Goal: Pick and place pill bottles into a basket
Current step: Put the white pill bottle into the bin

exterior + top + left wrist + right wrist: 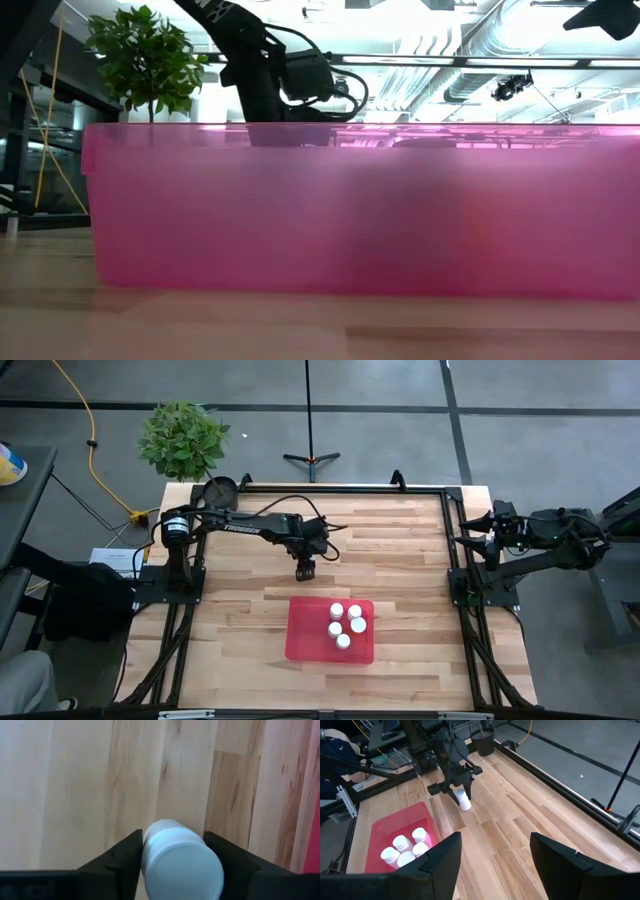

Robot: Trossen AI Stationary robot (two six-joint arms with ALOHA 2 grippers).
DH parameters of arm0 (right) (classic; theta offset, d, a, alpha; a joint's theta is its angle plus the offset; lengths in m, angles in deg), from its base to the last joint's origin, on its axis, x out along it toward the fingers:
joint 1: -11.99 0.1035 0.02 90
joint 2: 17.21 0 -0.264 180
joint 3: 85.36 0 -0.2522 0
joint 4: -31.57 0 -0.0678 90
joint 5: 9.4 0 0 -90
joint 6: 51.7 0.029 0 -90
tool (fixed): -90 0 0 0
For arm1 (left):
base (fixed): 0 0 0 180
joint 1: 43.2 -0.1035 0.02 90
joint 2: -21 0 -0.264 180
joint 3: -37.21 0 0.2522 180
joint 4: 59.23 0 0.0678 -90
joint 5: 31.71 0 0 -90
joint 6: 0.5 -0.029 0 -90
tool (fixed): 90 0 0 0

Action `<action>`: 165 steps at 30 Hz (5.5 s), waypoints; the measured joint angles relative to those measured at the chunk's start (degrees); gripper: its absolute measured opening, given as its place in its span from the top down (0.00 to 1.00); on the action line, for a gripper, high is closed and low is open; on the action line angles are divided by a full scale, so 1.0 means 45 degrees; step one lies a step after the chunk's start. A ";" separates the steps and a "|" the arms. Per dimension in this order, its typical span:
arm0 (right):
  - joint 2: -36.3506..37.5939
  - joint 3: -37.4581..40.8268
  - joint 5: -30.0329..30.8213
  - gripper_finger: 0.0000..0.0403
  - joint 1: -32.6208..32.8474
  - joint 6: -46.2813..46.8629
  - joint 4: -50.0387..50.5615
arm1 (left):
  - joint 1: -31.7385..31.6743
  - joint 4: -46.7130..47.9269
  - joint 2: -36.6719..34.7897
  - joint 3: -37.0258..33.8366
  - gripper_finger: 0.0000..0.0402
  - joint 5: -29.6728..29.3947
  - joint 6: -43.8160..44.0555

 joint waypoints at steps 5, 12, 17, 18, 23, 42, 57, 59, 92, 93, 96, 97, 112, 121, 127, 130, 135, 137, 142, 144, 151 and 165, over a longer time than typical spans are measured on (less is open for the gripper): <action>-0.0003 0.0000 0.0000 0.44 0.0000 0.0000 0.0026 | 0.0000 0.0000 -0.0010 0.0007 0.47 0.0000 0.0002; -0.0003 0.0000 0.0004 0.44 0.0000 0.0000 0.0026 | 0.0000 0.0086 -0.0010 0.0007 0.42 -0.0003 -0.0011; 0.0000 0.0000 0.0000 0.44 0.0000 -0.0004 0.0026 | 0.0000 0.0318 -0.0028 0.0011 0.47 -0.0005 -0.0049; 0.0000 0.0000 0.0000 0.44 0.0000 -0.0005 0.0026 | 0.0000 0.0375 -0.0034 0.0017 0.47 -0.0005 -0.0044; 0.0001 0.0000 0.0002 0.44 0.0000 -0.0005 0.0028 | 0.0000 0.0610 -0.0040 0.0030 0.47 -0.0005 -0.0044; -0.0003 0.0000 0.0005 0.44 0.0000 -0.0005 0.0031 | 0.0005 0.3003 -0.0015 0.2029 0.45 0.0234 -0.0400; -0.0003 0.0000 0.0005 0.44 0.0000 -0.0052 0.0031 | 0.0029 0.6055 -0.0015 0.5113 0.46 0.1687 -0.0385; -0.0003 0.0000 0.0005 0.44 0.0000 -0.0053 0.0029 | 0.0100 0.6232 -0.0015 0.5497 0.47 0.2064 -0.0168; 0.0000 0.0000 0.0063 0.44 0.0000 -0.0021 0.0035 | 0.4675 0.6856 -0.0015 0.7293 0.46 0.0912 0.2228; -0.0002 0.0000 0.0063 0.44 0.0000 -0.0002 0.0035 | 0.4801 0.6663 -0.0015 0.7293 0.46 0.0601 0.2330; -0.0003 0.0000 0.0063 0.44 0.0000 0.0029 0.0031 | 0.5129 0.6320 -0.0015 0.7293 0.46 0.0171 0.2649; 0.0002 0.0005 0.0063 0.44 0.0000 0.0034 0.0031 | 0.5217 0.6318 -0.0015 0.7293 0.46 0.0105 0.2728; -0.0003 0.0000 -0.0053 0.44 0.0000 0.0333 0.0026 | 0.5620 0.6440 -0.0015 0.6881 0.46 -0.1384 0.3288; 0.0002 0.0000 -0.0292 0.44 0.0000 0.0340 0.0026 | 0.5678 0.5751 -0.0005 0.5010 0.46 -0.1389 0.3226; -0.0002 0.0000 -0.0272 0.44 0.0000 0.0446 0.0026 | 0.5663 0.4208 -0.0005 0.3802 0.46 -0.1241 0.3275; 0.0002 0.0000 -0.0281 0.44 0.0000 0.0568 0.0026 | 0.5673 0.3417 -0.0005 0.3172 0.46 -0.0971 0.3293; 0.0002 0.0000 -0.0345 0.44 0.0000 0.0794 0.0021 | 0.5668 0.2809 -0.0005 0.2441 0.46 -0.1020 0.3291; -0.0001 0.0000 -0.0370 0.44 0.0000 0.0811 0.0023 | 0.5668 0.2382 -0.0005 0.2203 0.46 -0.1035 0.3291; 0.0002 0.0000 -0.0379 0.44 0.0000 0.0811 0.0021 | 0.5668 0.1034 -0.0010 0.1499 0.46 -0.0913 0.3361; 0.0000 0.0000 -0.0379 0.44 0.0000 0.0811 0.0021 | 0.5660 0.0654 -0.0010 0.1157 0.46 -0.0789 0.3595; -0.0002 0.0000 -0.0383 0.44 -0.0004 0.0811 0.0021 | 0.5663 0.0245 -0.0015 0.0683 0.46 -0.0797 0.3883; 0.0002 0.0000 -0.0583 0.44 0.0000 0.1030 0.0021 | 0.5663 -0.0814 -0.0015 0.0148 0.46 -0.0821 0.3961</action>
